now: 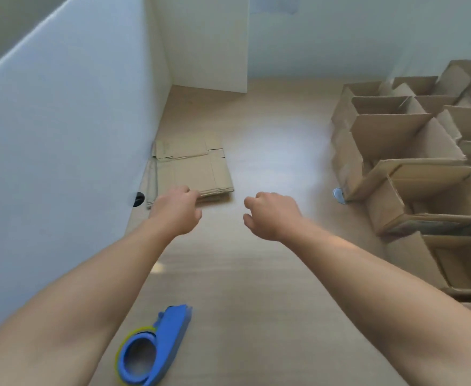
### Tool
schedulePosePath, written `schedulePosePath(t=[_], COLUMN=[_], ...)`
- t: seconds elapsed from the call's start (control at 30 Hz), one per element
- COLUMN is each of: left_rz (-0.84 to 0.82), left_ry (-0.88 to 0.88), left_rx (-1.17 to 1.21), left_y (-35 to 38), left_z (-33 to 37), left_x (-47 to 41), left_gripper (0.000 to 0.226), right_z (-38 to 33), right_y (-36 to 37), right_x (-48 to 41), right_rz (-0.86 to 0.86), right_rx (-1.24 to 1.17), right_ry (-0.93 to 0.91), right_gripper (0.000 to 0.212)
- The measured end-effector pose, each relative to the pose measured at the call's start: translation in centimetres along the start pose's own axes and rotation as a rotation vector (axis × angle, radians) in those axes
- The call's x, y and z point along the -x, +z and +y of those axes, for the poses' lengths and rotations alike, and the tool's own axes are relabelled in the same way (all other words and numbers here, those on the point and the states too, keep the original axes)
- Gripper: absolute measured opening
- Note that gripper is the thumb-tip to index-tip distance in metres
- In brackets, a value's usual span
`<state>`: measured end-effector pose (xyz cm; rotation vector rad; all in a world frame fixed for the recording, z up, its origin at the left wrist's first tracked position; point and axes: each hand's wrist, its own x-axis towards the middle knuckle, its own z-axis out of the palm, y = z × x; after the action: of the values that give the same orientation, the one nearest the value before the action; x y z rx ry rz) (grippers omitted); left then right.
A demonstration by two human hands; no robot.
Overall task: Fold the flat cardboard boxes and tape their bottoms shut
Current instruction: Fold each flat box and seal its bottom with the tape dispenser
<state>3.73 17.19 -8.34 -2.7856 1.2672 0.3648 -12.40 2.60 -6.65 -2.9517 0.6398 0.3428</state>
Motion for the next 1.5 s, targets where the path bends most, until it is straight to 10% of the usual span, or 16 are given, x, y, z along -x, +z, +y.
schedulePosePath(t=[0.37,0.63,0.83,1.03,1.5], left_rz=[-0.040,0.037,-0.185,-0.080,0.582], left_ry=[-0.017,0.083,-0.043,0.187,-0.007], left_rx=[0.061,0.015,0.046,-0.247,0.585], left_y=[6.3,7.8,8.4,8.1,-7.4], left_z=[-2.1,-2.9,-2.9,-1.7,0.6], left_x=[-11.2,-11.2,-9.0,-6.1,4.9], left_gripper=[0.073,0.033,0.091,0.052,0.029], right_z=[0.8,1.2,1.6,2.0,2.8], right_y=[4.8,6.7,7.0,7.8,2.1], right_x=[-6.8,-5.9,-3.6,-1.3,4.1], right_rz=[-0.106,-0.092,-0.031,-0.041,0.192], right_rx=[-0.262,-0.521,-0.617,-0.671,-1.128], right_ry=[0.150,0.201,0.125,0.163,0.285], right_gripper=[0.042,0.046,0.045,0.046,0.056])
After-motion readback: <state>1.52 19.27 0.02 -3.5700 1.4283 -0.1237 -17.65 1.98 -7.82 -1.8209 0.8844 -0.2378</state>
